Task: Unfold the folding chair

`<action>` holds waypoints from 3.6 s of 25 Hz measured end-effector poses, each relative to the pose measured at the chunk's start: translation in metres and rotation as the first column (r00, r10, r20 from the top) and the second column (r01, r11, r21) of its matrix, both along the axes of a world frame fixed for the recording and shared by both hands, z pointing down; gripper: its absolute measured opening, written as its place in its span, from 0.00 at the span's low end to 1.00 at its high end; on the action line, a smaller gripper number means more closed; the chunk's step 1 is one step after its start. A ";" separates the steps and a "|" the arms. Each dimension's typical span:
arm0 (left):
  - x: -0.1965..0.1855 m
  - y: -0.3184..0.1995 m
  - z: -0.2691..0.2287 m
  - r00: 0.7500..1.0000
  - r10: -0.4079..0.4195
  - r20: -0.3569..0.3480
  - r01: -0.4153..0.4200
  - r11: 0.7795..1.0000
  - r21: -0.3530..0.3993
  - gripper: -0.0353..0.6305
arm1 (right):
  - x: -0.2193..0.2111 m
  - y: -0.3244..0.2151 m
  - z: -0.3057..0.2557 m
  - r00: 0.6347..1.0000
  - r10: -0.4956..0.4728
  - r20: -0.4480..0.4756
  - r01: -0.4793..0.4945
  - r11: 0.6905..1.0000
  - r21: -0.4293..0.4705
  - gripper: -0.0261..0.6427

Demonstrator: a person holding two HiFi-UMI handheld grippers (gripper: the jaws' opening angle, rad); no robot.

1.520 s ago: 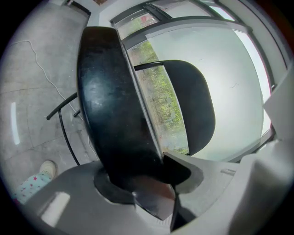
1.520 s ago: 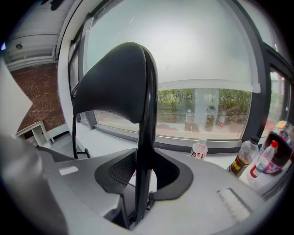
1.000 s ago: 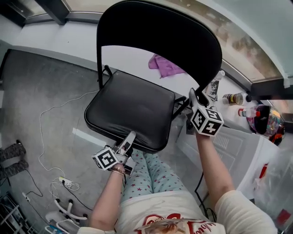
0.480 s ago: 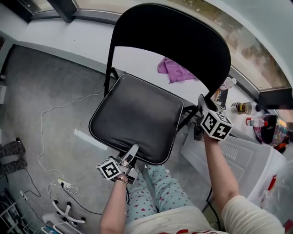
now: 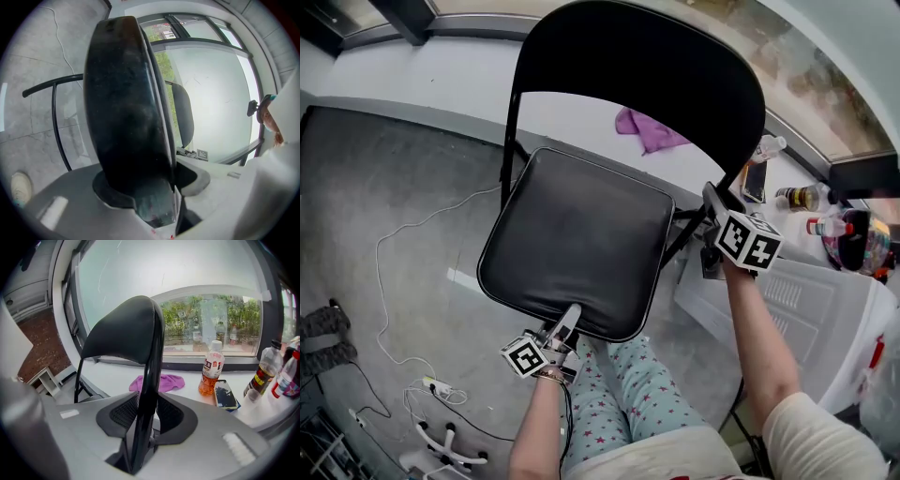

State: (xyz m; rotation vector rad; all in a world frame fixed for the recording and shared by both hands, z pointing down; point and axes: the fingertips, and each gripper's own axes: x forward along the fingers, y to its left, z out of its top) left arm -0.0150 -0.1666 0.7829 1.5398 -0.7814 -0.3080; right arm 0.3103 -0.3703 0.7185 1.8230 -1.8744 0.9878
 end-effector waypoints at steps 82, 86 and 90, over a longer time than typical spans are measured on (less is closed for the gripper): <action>-0.055 0.013 -0.256 0.899 -0.045 0.435 -0.173 0.876 0.450 0.52 | -0.222 0.214 -0.177 0.990 -0.135 0.048 0.124 0.975 0.182 0.28; -0.045 0.022 -0.329 0.905 -0.086 0.417 -0.196 0.786 0.587 0.37 | -0.251 0.226 -0.232 0.973 -0.222 0.065 0.197 0.944 0.266 0.24; -0.047 0.026 -0.376 0.909 -0.149 0.390 -0.173 0.716 0.677 0.23 | -0.273 0.227 -0.279 0.949 -0.312 0.046 0.275 0.889 0.366 0.20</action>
